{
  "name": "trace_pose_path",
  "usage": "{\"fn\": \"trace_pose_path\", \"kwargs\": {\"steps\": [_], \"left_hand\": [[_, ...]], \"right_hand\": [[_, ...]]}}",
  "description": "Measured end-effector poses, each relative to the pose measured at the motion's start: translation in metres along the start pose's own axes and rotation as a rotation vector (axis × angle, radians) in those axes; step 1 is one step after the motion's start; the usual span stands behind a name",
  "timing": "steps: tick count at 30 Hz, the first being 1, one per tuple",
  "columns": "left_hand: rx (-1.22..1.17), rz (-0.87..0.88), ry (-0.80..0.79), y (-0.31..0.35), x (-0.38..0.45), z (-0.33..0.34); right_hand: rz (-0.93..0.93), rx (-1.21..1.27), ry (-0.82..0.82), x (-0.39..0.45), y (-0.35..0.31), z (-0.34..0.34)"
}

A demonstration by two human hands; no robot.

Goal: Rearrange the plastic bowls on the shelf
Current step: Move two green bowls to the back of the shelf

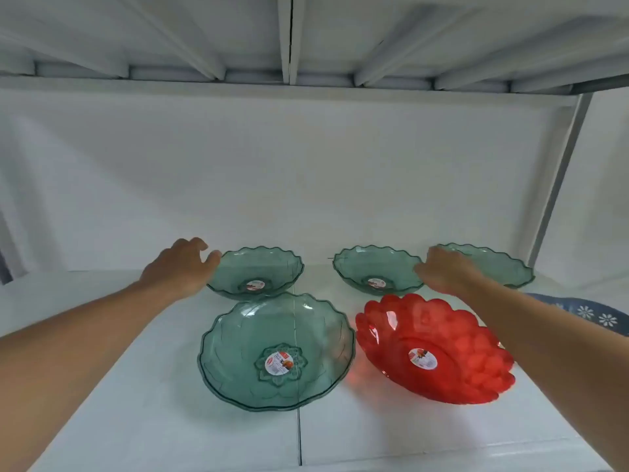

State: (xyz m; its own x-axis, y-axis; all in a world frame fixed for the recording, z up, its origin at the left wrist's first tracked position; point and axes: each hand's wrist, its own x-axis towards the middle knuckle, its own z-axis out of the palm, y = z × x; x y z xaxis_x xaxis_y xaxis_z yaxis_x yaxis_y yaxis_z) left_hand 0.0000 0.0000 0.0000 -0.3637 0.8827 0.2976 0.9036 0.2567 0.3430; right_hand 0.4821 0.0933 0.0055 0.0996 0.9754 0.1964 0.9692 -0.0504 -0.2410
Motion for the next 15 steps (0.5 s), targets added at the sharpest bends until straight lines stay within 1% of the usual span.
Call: {"fn": "trace_pose_path", "kwargs": {"steps": [3, 4, 8, 10, 12, 15], "left_hand": [[-0.019, -0.071, -0.058, -0.008, 0.013, 0.011], [-0.037, -0.111, -0.104, -0.008, 0.014, 0.015], [-0.103, -0.251, -0.204, -0.003, 0.021, 0.034], [-0.222, -0.317, -0.251, -0.003, 0.025, 0.042], [-0.334, -0.359, -0.266, -0.002, 0.031, 0.050], [-0.520, -0.457, -0.277, 0.000, 0.035, 0.059]], "right_hand": [[0.053, 0.018, -0.074, 0.010, 0.006, 0.011], [0.076, 0.025, -0.098, 0.009, 0.006, 0.014], [0.085, 0.079, -0.120, 0.024, 0.003, 0.029], [0.116, 0.110, -0.128, 0.030, 0.001, 0.034], [0.154, 0.136, -0.141, 0.035, -0.002, 0.036], [0.200, 0.247, -0.171, 0.044, -0.002, 0.042]]}}
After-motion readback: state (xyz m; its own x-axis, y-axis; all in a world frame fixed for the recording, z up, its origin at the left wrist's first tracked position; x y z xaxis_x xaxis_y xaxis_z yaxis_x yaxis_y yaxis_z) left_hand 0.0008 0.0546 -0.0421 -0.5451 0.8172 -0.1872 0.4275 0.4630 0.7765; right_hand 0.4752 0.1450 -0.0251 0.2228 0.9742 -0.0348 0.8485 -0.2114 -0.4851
